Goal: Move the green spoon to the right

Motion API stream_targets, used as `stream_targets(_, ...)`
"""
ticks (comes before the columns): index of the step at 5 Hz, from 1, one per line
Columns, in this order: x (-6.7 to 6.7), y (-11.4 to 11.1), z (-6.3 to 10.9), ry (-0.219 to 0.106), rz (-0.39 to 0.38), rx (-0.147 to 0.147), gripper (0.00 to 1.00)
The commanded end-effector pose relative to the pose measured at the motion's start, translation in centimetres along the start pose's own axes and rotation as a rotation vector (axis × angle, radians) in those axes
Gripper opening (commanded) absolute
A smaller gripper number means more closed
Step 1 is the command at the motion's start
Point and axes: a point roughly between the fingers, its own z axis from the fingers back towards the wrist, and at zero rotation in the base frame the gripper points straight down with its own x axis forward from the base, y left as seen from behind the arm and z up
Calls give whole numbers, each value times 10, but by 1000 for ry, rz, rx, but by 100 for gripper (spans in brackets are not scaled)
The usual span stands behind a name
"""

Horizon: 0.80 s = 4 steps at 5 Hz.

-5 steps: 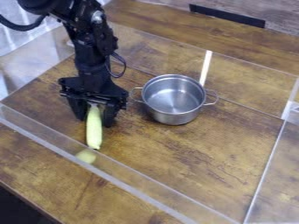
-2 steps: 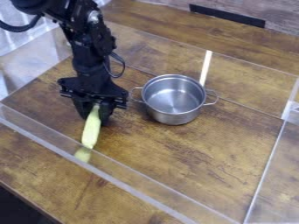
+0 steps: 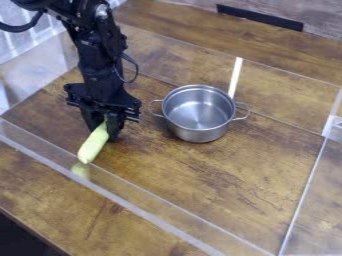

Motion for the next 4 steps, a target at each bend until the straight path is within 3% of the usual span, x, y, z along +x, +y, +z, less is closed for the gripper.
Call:
stream_targets(1,19,-7,35,-56,23,-10,0)
stream_targets(2,28,-24,63,-69,35,-27,0)
stream_targets(3,32,-54,81,-80,-18,-37,0)
stream_targets(4,32,-87,87,-89,-92,-44,0)
